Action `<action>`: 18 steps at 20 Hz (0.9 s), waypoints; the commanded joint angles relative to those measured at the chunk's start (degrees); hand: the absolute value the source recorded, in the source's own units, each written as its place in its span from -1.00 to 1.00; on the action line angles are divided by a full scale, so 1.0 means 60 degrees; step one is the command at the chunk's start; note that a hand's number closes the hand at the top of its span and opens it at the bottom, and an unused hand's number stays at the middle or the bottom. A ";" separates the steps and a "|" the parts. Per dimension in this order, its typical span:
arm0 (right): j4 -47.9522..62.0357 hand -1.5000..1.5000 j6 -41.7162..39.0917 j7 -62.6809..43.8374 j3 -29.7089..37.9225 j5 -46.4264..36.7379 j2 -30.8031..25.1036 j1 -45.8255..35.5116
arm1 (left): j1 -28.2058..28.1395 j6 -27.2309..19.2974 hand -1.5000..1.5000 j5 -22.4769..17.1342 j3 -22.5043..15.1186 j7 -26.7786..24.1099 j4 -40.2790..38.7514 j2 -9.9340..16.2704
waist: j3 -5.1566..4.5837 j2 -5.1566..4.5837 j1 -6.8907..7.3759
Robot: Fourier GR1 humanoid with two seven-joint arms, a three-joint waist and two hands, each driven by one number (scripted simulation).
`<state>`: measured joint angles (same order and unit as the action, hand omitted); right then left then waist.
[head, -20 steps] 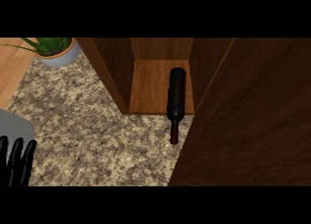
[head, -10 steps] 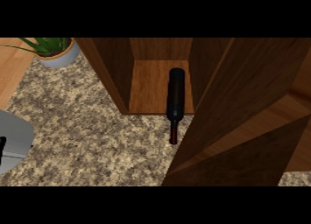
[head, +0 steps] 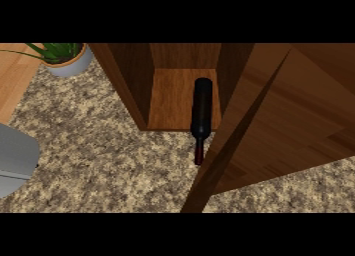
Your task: Pick up the wine, place it into the cabinet and close the cabinet
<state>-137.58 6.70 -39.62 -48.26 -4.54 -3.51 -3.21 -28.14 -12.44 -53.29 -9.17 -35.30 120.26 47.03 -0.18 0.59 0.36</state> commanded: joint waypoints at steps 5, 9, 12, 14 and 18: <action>0.0868 1.00 0.1842 -0.0361 -0.1060 -0.0609 0.0534 -0.2832 | 0.0274 0.0305 -1.00 -0.0361 0.0318 0.0586 0.0158 -0.0076 | 0.0000 -0.0061 0.0154; 0.1288 1.00 0.2421 -0.0782 -0.1109 -0.0168 0.0517 -0.3950 | 0.0406 0.0541 -1.00 -0.0149 0.0026 0.0520 -0.0182 -0.0369 | -0.0008 -0.0062 0.0186; 0.2234 1.00 0.3053 -0.0336 -0.0471 0.0554 0.0506 -0.4741 | 0.0667 0.0244 -1.00 -0.0189 0.0125 0.0771 0.0014 -0.0378 | -0.0002 -0.0112 0.0305; 0.2157 1.00 0.2979 -0.0786 0.0227 0.1278 0.0503 -0.5536 | 0.1039 0.0140 -1.00 -0.0394 0.0101 0.1171 0.0090 -0.0332 | -0.0002 -0.0143 0.0273; 0.3565 1.00 0.3551 -0.0293 0.0930 0.2205 0.0530 -0.7183 | 0.1245 -0.0080 -1.00 0.0038 -0.0135 0.1088 0.0026 -0.0588 | 0.0005 -0.0154 0.0364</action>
<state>-125.30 25.52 -42.32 -46.67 4.11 -5.20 -35.82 -22.54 -11.37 -53.84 -9.50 -30.08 119.78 44.07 -0.19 -0.17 2.25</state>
